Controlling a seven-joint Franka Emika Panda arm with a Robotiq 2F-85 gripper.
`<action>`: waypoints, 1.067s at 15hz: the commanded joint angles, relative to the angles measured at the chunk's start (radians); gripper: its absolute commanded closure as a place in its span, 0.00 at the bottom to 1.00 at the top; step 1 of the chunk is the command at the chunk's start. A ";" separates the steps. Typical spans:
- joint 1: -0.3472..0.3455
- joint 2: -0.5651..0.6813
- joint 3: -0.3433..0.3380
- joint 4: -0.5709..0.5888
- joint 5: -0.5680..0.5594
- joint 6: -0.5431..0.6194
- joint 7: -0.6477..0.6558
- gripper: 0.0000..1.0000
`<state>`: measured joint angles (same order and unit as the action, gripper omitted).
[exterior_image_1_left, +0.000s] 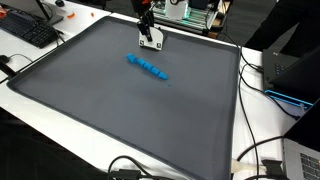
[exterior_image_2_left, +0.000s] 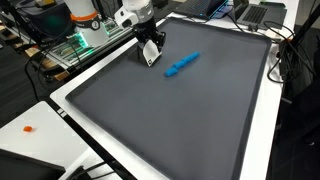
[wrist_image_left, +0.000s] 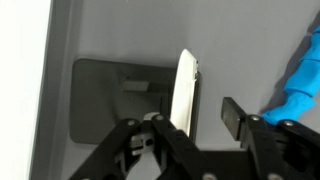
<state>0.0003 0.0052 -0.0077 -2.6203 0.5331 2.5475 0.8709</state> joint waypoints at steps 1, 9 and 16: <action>-0.011 -0.078 -0.008 -0.016 -0.108 -0.049 0.047 0.12; -0.032 -0.239 0.020 0.031 -0.403 -0.214 0.022 0.00; -0.007 -0.305 0.072 0.153 -0.544 -0.395 -0.174 0.00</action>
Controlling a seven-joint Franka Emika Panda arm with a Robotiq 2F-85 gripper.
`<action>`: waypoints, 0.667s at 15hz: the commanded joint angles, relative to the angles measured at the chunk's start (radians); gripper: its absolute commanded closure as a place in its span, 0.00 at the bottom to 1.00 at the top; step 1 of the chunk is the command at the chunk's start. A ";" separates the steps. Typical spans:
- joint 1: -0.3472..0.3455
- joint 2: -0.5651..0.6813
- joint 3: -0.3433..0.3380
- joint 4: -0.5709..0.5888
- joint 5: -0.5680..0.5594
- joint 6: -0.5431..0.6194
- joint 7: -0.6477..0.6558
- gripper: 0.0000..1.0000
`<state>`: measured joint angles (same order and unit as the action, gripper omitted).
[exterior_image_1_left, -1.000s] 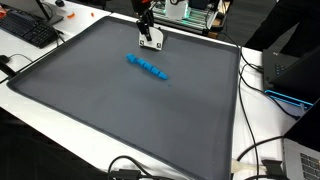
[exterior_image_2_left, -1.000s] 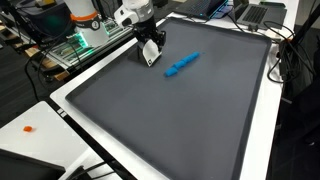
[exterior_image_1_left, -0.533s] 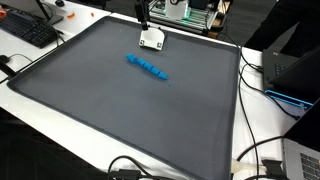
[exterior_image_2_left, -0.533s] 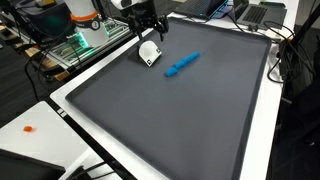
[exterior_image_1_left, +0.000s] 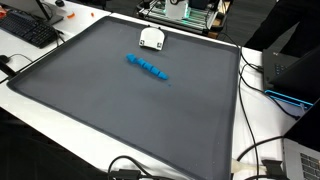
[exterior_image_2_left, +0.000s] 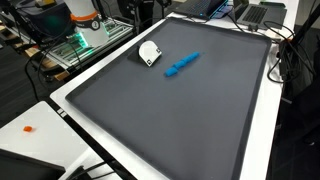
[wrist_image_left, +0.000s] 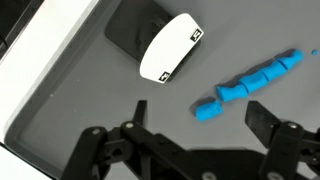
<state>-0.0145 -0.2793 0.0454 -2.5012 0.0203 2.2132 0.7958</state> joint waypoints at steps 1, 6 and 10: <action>0.011 -0.017 0.028 0.052 -0.038 -0.071 -0.136 0.00; 0.042 0.001 0.042 0.110 -0.004 -0.083 -0.390 0.00; 0.063 0.018 0.044 0.136 -0.007 -0.091 -0.547 0.00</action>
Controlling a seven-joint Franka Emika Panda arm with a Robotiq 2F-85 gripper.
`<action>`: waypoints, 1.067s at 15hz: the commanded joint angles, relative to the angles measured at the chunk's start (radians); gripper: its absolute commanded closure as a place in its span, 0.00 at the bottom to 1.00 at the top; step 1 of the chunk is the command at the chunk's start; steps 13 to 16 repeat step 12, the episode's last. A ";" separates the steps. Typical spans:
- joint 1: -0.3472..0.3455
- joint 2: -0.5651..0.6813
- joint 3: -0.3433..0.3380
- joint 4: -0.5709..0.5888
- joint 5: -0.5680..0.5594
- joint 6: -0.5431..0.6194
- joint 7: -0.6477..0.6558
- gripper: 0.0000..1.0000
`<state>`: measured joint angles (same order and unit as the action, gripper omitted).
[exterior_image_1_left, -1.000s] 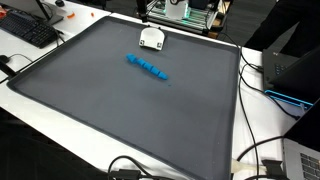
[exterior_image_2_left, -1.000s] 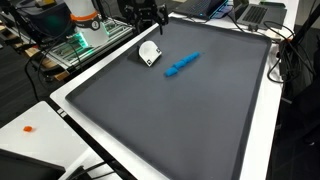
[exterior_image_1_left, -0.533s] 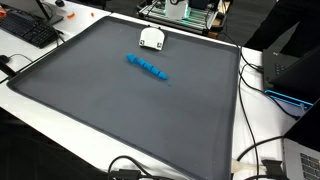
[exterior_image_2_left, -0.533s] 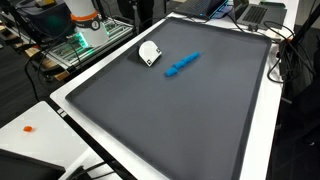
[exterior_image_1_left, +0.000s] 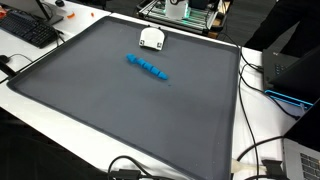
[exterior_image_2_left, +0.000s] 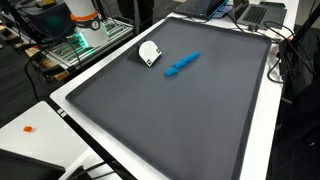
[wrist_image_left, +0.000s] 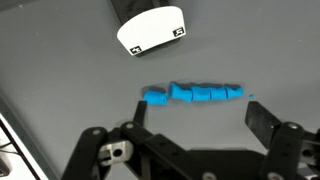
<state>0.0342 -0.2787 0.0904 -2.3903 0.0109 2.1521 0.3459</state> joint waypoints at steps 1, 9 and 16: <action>0.019 0.020 -0.002 0.028 0.004 -0.027 -0.128 0.00; 0.028 0.038 0.000 0.032 0.000 -0.003 -0.210 0.00; 0.029 0.043 0.000 0.035 0.000 -0.003 -0.213 0.00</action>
